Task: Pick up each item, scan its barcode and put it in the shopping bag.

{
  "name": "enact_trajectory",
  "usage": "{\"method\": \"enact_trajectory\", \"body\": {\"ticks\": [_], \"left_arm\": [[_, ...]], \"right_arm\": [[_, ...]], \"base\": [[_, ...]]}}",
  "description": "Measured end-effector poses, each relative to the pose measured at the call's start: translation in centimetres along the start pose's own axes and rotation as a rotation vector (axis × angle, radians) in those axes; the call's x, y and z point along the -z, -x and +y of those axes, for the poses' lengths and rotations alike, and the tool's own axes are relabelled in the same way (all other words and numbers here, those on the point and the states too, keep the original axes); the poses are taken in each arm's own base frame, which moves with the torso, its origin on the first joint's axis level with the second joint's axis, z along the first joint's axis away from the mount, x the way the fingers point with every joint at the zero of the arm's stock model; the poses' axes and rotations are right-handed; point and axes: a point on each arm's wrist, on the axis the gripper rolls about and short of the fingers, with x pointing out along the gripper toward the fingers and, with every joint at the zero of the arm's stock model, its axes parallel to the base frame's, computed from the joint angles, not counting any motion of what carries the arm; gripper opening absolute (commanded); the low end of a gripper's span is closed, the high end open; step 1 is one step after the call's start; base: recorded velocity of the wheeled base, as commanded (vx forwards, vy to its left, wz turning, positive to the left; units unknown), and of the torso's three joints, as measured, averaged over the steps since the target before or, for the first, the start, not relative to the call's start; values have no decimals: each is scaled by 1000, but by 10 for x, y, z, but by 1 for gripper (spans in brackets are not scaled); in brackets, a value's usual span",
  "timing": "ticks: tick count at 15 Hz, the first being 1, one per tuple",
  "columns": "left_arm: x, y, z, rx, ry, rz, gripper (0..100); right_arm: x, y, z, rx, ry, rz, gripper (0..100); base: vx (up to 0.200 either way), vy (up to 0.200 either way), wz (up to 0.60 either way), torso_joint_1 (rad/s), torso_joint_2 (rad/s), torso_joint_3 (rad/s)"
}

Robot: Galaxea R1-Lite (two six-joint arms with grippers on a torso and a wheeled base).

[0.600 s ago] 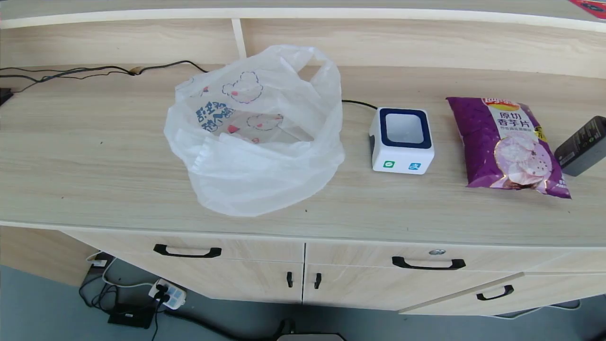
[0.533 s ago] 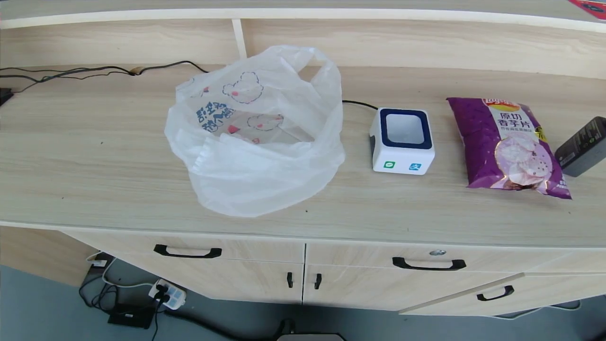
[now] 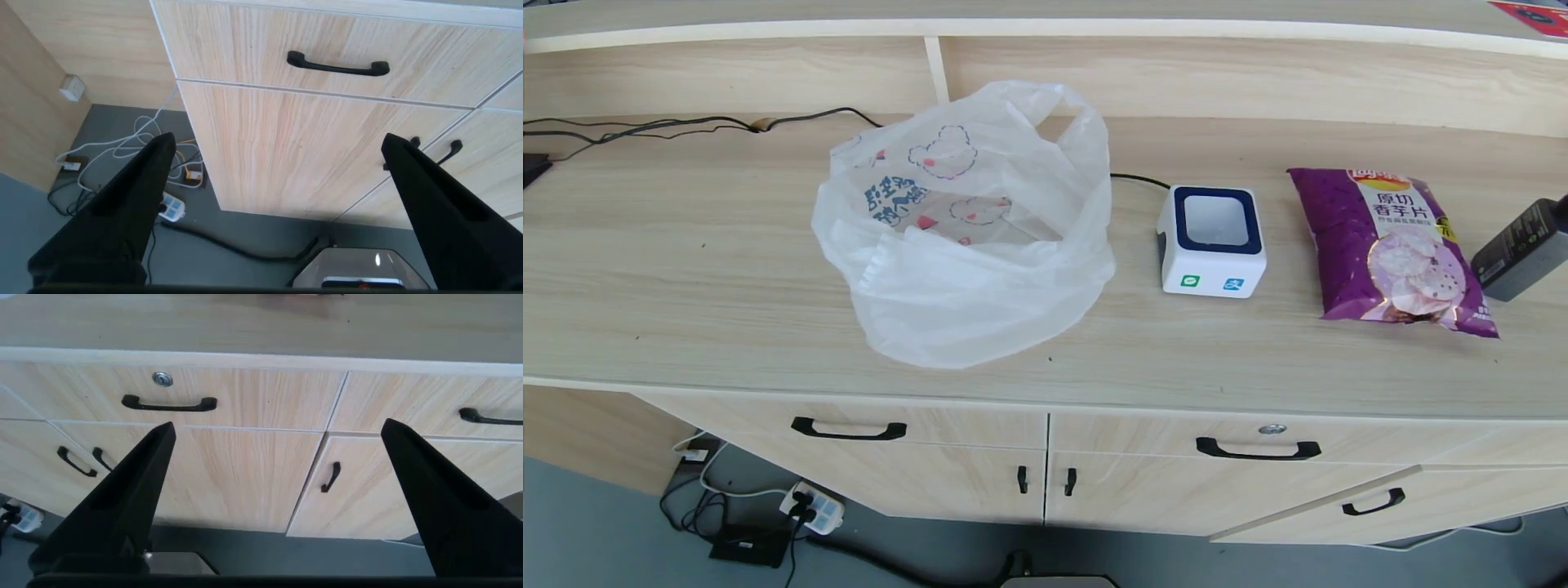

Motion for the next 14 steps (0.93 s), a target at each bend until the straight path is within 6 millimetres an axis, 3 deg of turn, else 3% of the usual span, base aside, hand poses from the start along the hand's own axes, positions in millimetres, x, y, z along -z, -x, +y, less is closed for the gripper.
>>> {"method": "enact_trajectory", "body": {"ticks": [3,6,9,14], "left_arm": [[0,0,0,0,0,0,100],[0,0,0,0,0,0,100],[0,0,0,0,0,0,100],[0,0,0,0,0,0,100]], "right_arm": [[-54,-4,-1,-23,1,-30,100],[-99,-31,-1,-48,-1,27,100],[-126,-75,1,-135,-8,112,100],[-148,-161,15,-212,-82,279,100]], "base": [[0,0,0,0,0,0],[0,0,0,0,0,0],[0,0,0,0,0,0],[0,0,0,0,0,0]]}}
